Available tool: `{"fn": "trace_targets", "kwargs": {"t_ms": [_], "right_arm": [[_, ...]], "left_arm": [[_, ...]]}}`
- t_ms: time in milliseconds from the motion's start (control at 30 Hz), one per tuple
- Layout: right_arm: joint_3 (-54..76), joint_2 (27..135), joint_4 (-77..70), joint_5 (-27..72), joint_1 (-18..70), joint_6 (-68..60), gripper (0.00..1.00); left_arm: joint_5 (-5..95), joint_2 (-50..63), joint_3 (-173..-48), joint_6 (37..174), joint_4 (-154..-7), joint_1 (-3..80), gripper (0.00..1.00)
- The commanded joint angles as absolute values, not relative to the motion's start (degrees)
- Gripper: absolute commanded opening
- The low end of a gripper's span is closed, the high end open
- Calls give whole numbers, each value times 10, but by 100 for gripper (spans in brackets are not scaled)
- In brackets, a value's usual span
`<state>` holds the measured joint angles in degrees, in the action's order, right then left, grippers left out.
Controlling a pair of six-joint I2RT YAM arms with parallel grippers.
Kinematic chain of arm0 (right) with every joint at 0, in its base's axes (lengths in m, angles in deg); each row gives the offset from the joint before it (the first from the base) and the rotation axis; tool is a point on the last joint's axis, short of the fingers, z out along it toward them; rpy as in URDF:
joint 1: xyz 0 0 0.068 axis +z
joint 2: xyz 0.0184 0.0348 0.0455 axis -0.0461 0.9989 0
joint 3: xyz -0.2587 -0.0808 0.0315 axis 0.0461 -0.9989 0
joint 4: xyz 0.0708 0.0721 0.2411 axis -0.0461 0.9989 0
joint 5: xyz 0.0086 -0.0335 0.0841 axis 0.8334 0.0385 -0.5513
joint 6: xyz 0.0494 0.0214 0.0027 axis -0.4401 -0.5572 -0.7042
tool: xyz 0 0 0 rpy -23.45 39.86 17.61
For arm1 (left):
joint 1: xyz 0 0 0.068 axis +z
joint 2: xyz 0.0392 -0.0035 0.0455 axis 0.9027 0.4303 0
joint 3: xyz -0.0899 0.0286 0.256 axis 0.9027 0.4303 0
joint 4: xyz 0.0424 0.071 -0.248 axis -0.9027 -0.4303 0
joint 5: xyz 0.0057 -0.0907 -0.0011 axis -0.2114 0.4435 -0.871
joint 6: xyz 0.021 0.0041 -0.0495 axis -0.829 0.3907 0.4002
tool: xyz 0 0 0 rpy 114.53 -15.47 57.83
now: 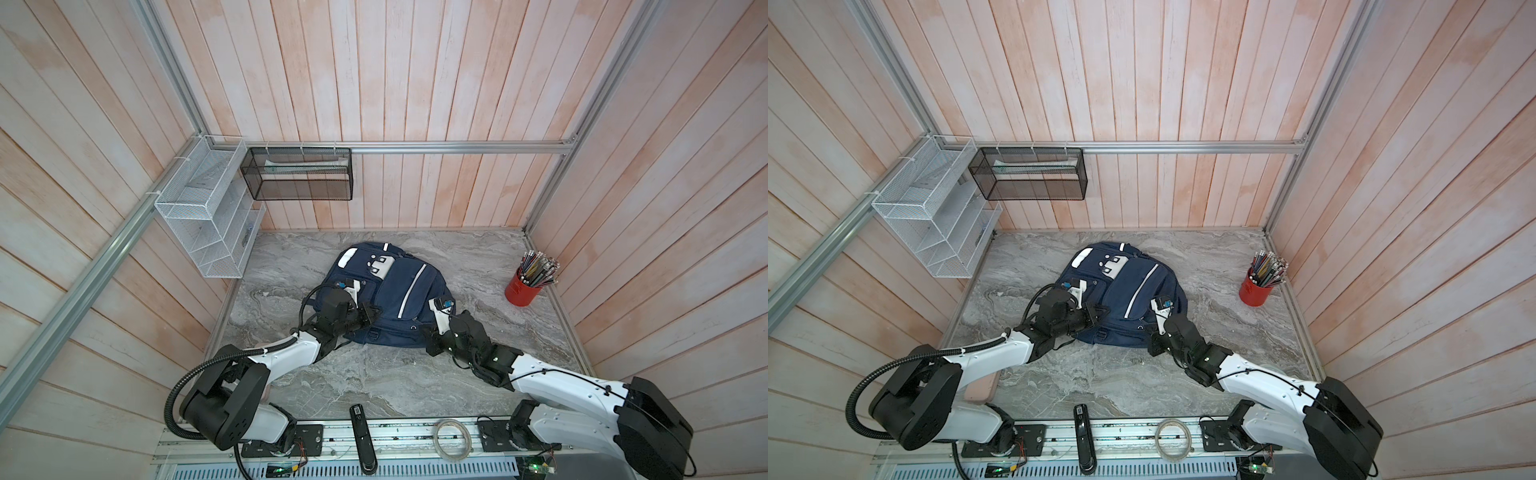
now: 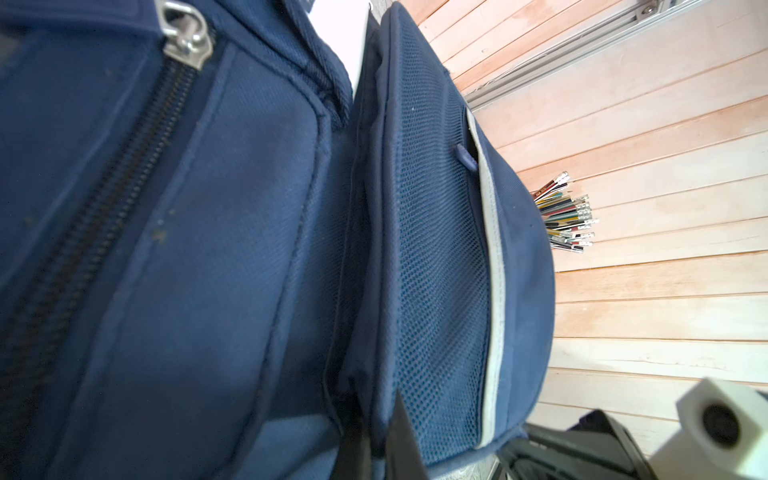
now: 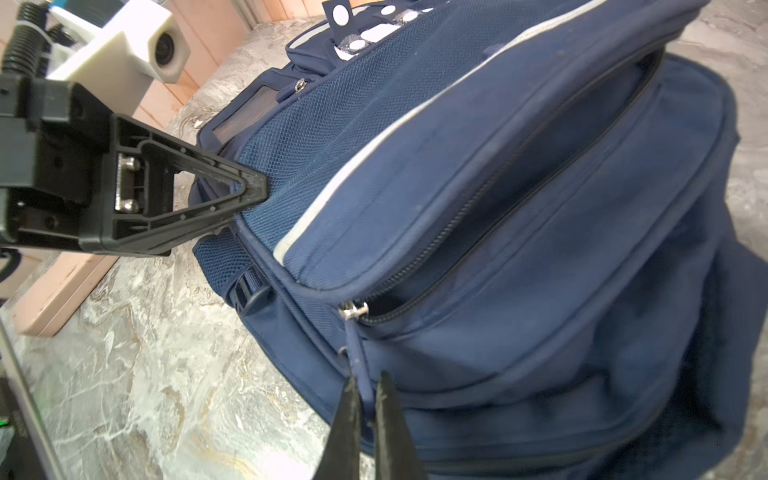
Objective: Pack the student bag
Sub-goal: 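Grasp the front pocket zipper pull with the right gripper, then pull the zipper pull along the front pocket edge with the right gripper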
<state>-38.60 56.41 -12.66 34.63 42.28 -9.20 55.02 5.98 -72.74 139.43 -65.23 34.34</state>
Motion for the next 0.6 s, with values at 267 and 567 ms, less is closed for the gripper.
{"fn": "trace_targets", "kwargs": {"t_ms": [267,567], "right_arm": [[-364,563,-56,318,369,-14,0],[-321,638,-129,357,543,-89,0]], "left_arm": [[535,58,-729,1355,-683,380,1],[556,85,-819,1321,-716,453,15]]}}
